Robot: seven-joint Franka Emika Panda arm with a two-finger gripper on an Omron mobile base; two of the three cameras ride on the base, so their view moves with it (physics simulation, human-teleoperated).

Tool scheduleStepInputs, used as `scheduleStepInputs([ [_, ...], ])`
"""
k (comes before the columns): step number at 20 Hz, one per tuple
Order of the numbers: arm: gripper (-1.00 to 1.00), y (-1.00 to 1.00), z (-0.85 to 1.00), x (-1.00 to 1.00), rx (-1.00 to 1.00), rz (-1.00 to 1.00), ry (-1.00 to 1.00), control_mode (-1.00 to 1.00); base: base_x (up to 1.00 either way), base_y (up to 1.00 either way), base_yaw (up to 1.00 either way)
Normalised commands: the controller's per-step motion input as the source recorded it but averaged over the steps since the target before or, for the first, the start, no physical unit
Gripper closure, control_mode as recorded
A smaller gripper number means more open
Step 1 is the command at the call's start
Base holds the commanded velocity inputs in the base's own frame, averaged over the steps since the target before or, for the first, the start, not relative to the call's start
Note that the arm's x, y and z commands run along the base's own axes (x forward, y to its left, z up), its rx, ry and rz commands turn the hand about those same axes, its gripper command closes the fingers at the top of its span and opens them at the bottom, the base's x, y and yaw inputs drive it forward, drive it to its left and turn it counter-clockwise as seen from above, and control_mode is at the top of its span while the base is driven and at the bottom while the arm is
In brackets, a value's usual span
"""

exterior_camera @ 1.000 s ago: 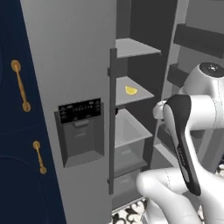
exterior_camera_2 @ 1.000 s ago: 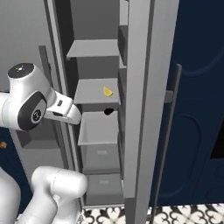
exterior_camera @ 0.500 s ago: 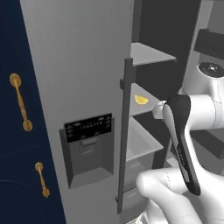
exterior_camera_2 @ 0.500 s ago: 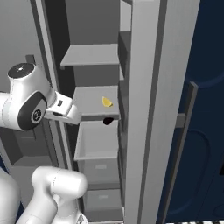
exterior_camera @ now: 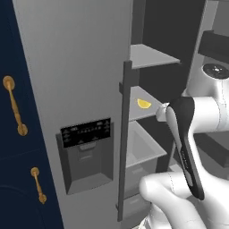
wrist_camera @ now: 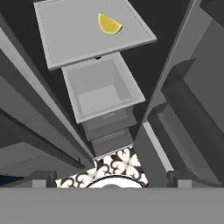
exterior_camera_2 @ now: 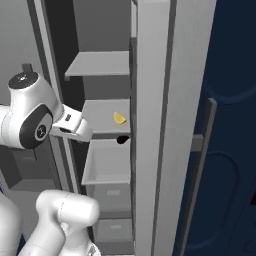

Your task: Grab a lemon wedge from the fridge and one ice cube from the ice bowl, and put them in the glass of lemonade.

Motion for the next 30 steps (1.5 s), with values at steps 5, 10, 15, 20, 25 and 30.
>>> scheduleStepInputs([
  [5,-1.0,0.0,0.0,0.0,0.0,0.0,0.0,1.0,0.42,-0.38,0.12],
  [10,-1.0,0.0,0.0,0.0,0.0,0.0,0.0,1.0,0.64,-0.04,0.01],
  [15,-1.0,0.0,0.0,0.0,0.0,0.0,0.0,1.0,0.54,-0.07,0.0],
  [20,-1.0,-0.07,0.0,0.19,0.0,0.04,0.0,-1.0,0.08,-0.13,0.01],
  [25,-1.0,-0.15,0.0,0.69,0.0,0.12,0.0,-1.0,0.0,0.0,0.0],
  [30,-1.0,-0.05,0.0,0.94,0.0,0.12,0.0,-1.0,0.0,0.0,0.0],
])
